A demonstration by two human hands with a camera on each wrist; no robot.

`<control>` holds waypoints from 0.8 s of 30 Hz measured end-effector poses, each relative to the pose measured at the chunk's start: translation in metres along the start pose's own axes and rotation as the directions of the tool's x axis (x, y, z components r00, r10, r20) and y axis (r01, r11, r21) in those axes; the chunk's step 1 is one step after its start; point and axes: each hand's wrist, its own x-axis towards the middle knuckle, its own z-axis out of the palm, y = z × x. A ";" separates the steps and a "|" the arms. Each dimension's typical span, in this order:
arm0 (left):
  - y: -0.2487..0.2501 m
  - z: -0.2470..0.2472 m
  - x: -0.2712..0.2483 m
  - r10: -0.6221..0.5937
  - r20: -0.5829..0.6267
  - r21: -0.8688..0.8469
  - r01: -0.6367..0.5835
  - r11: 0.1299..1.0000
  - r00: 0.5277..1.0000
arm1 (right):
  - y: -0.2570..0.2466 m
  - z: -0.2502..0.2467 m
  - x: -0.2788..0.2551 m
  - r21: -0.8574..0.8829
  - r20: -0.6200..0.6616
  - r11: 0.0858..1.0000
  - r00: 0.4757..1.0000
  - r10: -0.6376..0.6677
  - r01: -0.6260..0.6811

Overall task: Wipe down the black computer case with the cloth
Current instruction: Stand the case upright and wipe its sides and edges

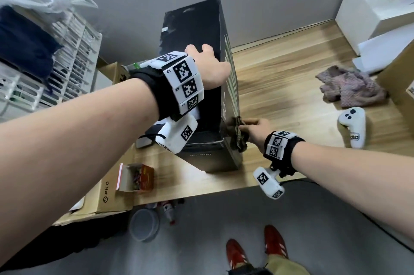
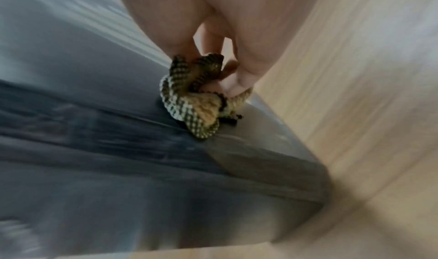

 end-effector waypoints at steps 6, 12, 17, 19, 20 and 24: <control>0.000 -0.001 0.000 -0.007 0.001 0.017 0.007 1.000 1.000 | 0.003 -0.006 -0.009 0.007 0.068 0.995 0.993 -0.096 0.096; -0.004 -0.001 -0.001 0.010 0.019 0.047 -0.011 0.999 1.000 | 0.036 -0.001 0.001 -0.372 -0.027 0.927 0.999 0.046 -0.053; -0.006 -0.016 -0.002 0.053 0.087 0.108 -0.063 0.992 0.995 | -0.007 0.003 -0.025 0.058 -0.008 0.996 0.998 0.069 -0.069; -0.006 -0.022 -0.003 0.063 0.108 0.165 -0.080 0.983 0.992 | -0.040 0.003 -0.049 0.199 0.049 0.980 0.999 -0.006 -0.004; -0.006 -0.024 -0.004 0.070 0.118 0.198 -0.093 0.976 0.991 | -0.055 0.003 -0.061 0.231 0.089 0.972 0.994 -0.058 0.036; -0.004 -0.038 -0.007 0.094 0.167 0.303 -0.142 0.942 0.981 | -0.072 0.006 -0.075 0.258 0.137 0.959 0.978 -0.157 0.118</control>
